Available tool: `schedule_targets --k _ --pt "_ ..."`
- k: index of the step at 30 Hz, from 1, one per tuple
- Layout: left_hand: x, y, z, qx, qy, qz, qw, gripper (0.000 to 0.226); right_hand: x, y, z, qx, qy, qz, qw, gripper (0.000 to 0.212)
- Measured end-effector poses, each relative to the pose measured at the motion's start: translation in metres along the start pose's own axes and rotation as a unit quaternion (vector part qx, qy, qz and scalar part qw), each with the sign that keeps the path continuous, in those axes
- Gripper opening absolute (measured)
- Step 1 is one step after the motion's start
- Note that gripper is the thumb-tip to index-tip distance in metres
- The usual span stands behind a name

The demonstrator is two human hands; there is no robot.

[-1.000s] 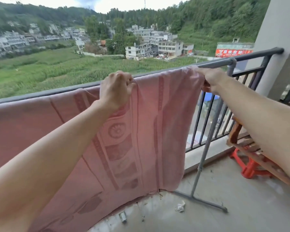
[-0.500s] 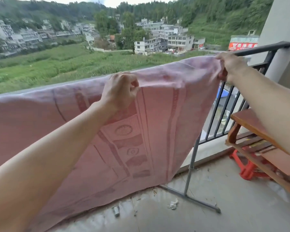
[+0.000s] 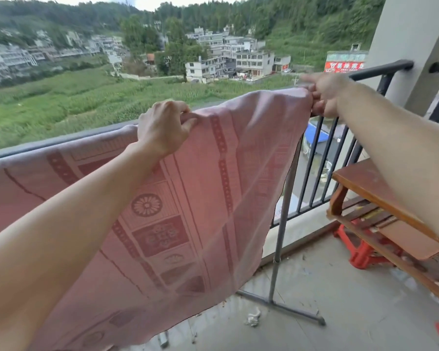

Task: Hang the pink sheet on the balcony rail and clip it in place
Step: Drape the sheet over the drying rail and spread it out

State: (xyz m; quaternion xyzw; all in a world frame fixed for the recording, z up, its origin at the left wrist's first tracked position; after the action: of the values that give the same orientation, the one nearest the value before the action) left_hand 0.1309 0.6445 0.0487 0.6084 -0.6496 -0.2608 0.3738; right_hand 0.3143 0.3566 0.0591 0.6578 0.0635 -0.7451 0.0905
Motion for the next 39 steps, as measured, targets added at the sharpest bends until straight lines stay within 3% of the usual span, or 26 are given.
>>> schedule_targets --k 2,4,8,11,15,18,20,23,25,26,27,28,30,32,33,37,39 --pt "0.001 -0.004 -0.007 0.011 0.000 0.013 1.000 0.027 0.011 0.000 0.005 -0.062 -0.046 0.114 0.990 0.026" --pt "0.004 -0.004 -0.013 0.008 -0.003 0.034 0.999 0.025 0.013 0.001 -0.003 -0.083 -0.047 0.153 0.984 0.021" --pt "0.014 0.003 -0.026 0.037 0.009 0.084 0.996 0.014 -0.025 0.014 -0.025 -0.021 0.035 -0.039 0.998 0.017" --pt "0.023 0.008 -0.041 0.102 0.046 0.080 0.991 0.011 -0.052 0.021 -0.032 -0.042 0.080 -0.142 0.986 0.028" --pt "0.037 -0.008 -0.053 0.077 0.122 0.012 0.989 0.012 -0.048 0.036 -0.039 -0.215 0.056 -0.019 0.975 0.017" --pt "0.059 -0.030 -0.053 0.056 0.160 0.005 0.986 0.016 -0.037 0.068 -0.064 -0.178 0.094 0.149 0.968 0.016" --pt "0.079 -0.041 -0.051 0.082 0.166 -0.008 0.983 0.017 -0.029 0.084 -0.079 -0.133 0.148 0.164 0.966 0.015" --pt "0.101 -0.053 -0.045 0.124 0.179 -0.057 0.974 0.019 -0.011 0.098 -0.078 -0.205 0.175 0.199 0.942 0.010" --pt "0.105 -0.053 -0.034 0.139 0.200 -0.085 0.966 0.022 -0.001 0.099 -0.077 -0.254 0.216 0.248 0.909 0.012" --pt "0.108 -0.053 -0.030 0.139 0.208 -0.103 0.963 0.024 -0.002 0.101 -0.080 -0.227 0.277 0.303 0.883 0.016" --pt "0.112 -0.053 -0.028 0.131 0.213 -0.118 0.961 0.026 -0.007 0.104 -0.085 -0.165 0.362 0.388 0.832 0.023" --pt "0.117 -0.053 -0.027 0.119 0.212 -0.129 0.961 0.027 -0.010 0.105 -0.089 -0.092 0.442 0.470 0.758 0.032" --pt "0.131 -0.055 -0.030 0.094 0.202 -0.147 0.964 0.023 -0.008 0.099 -0.094 -0.038 0.545 0.553 0.629 0.050" --pt "0.146 -0.061 -0.033 0.075 0.182 -0.166 0.966 0.019 0.003 0.087 -0.097 -0.071 0.583 0.560 0.585 0.053" --pt "0.153 -0.066 -0.035 0.065 0.172 -0.171 0.968 0.018 0.006 0.083 -0.100 -0.087 0.589 0.542 0.593 0.049" --pt "0.182 -0.087 -0.047 0.046 0.132 -0.167 0.976 0.020 -0.005 0.081 -0.111 -0.121 0.566 0.442 0.685 0.023" --pt "0.198 -0.100 -0.058 0.043 0.115 -0.157 0.980 0.026 -0.014 0.082 -0.115 -0.146 0.557 0.451 0.682 0.018"
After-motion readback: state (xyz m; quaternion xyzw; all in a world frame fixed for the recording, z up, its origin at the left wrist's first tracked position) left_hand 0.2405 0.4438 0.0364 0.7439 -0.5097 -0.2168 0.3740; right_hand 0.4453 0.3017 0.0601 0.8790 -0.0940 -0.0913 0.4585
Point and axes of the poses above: each hand's wrist, its own z-axis away from the middle knuckle, its own y-axis out of the back of the hand, x = y × z, the point moved 2 cm from there along -z, towards the middle knuckle, and after that the axes turned 3 degrees about -x, right-handed, at the moved point
